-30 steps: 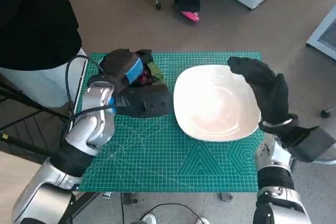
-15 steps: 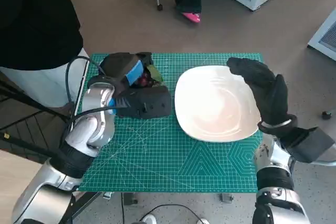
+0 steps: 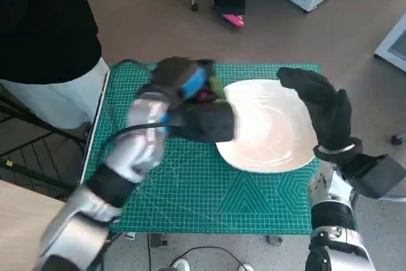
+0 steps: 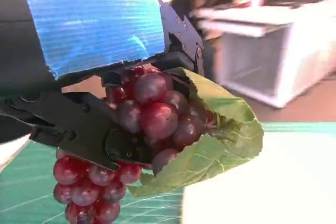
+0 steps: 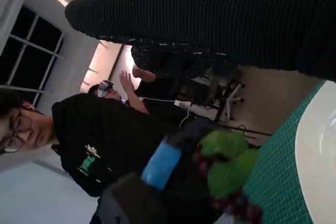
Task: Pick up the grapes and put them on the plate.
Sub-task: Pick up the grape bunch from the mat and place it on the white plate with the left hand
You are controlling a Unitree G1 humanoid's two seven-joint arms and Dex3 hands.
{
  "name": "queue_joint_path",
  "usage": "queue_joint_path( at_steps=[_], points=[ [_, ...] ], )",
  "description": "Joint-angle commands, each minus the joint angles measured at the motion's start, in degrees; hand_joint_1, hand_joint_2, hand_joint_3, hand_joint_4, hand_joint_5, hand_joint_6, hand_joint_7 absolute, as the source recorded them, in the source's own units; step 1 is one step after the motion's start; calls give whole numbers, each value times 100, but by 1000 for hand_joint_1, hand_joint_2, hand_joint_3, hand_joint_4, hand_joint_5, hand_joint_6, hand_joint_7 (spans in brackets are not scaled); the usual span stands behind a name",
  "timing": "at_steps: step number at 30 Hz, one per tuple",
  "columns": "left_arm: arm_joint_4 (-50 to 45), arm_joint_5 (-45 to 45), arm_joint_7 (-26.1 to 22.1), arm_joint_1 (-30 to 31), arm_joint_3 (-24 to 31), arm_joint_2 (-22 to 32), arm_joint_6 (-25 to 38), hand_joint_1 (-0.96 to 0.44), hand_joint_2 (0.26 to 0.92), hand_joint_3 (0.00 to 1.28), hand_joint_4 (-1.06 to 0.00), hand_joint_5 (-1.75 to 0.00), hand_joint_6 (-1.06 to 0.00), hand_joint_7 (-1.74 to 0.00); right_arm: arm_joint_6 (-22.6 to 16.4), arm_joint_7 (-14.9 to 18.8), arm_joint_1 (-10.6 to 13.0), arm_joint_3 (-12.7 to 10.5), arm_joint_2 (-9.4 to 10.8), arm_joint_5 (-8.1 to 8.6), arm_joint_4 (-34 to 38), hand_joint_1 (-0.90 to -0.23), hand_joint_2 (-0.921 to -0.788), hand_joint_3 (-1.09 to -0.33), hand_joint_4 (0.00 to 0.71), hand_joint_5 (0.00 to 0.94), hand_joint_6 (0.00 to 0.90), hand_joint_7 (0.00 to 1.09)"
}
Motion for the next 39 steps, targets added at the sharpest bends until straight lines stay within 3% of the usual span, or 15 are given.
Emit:
queue_joint_path(
  at_steps=[1,13,23,25,28,31,35,39],
  points=[
    [572,59,171,-403,-191,-360,-267,4,921,259,-430,-1506,-468,-1274,94,-1,204,-24,-68,81,-150,-472,-921,-519,261,4,252,6],
    [2362,-199,737,-1138,-211,-1256,-963,2,921,356,-330,-1524,-331,-1497,155,-134,417,-56,-142,154,-414,-478,-921,-526,257,1,254,6],
    [3476,-516,905,-1595,-111,-1787,-1213,2,921,402,-279,-1575,-280,-1551,138,-344,529,9,-167,95,-661,-470,-921,-535,252,0,252,4],
    [3636,-587,906,-1655,-85,-1858,-1245,61,918,432,-258,-1616,-269,-1406,129,-390,544,19,-179,77,-703,-469,-921,-537,251,0,251,4],
    [3825,-683,899,-1724,-45,-1932,-1281,236,896,504,-242,-1692,-348,-790,126,-448,557,35,-188,58,-749,-470,-921,-541,248,0,250,3],
    [3975,-742,898,-1775,-31,-1987,-1296,313,870,562,-239,-1729,-415,-448,130,-484,563,50,-184,54,-784,-477,-921,-545,246,0,248,2],
    [4104,-761,936,-1790,-43,-2034,-1294,340,867,564,-246,-1729,-447,-319,147,-495,569,71,-180,64,-813,-482,-921,-547,243,0,246,1],
    [4204,-795,988,-1767,-32,-2067,-1284,344,900,478,-272,-1684,-474,-290,148,-481,570,85,-189,78,-810,-479,-921,-549,241,0,243,0]
  ],
)
